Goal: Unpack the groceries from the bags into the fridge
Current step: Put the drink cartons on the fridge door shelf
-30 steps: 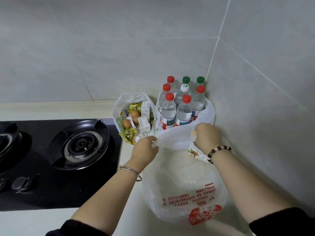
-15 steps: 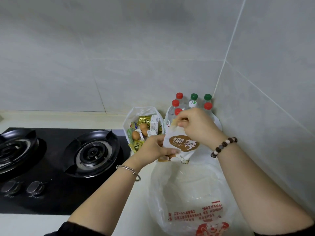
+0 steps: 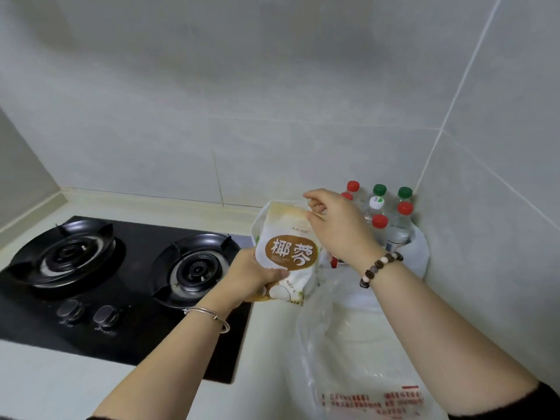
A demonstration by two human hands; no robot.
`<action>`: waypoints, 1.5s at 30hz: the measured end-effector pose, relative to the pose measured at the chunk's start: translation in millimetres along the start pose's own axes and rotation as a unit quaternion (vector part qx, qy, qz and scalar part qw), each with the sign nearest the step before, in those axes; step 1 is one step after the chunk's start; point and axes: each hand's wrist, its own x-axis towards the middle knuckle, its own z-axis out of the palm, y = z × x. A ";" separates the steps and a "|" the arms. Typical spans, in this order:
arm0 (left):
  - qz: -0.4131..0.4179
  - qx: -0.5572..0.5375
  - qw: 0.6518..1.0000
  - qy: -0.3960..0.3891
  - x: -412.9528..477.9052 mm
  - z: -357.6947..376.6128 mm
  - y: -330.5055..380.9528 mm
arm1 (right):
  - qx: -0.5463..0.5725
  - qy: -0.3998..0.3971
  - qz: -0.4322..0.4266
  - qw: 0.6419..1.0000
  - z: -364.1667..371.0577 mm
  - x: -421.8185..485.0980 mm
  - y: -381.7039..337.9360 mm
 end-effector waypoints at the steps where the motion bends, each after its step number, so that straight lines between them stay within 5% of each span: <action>1: -0.009 -0.031 0.999 0.042 -0.9 -9.9 -3.8 | -0.001 -0.006 0.003 1.000 4.2 -0.5 0.8; 5: -0.050 -0.108 0.975 0.187 -1.4 -39.3 -21.6 | -0.006 -0.040 0.036 0.999 25.2 -0.1 9.5; 12: -0.066 -0.098 0.962 0.247 0.3 -51.0 -64.5 | -0.093 -0.141 0.113 0.979 79.5 2.9 50.6; 24: -0.093 -0.149 0.961 0.213 -4.6 -38.9 -78.6 | -0.239 -0.254 0.163 0.923 149.2 34.2 103.7; 34: -0.110 -0.177 0.950 0.234 -18.4 -53.8 -87.7 | -0.255 -0.091 0.045 0.962 140.6 38.7 80.2; 45: -0.066 -0.181 0.944 0.267 -79.8 -128.0 -59.3 | -0.087 0.010 -0.122 0.989 140.0 13.4 -77.8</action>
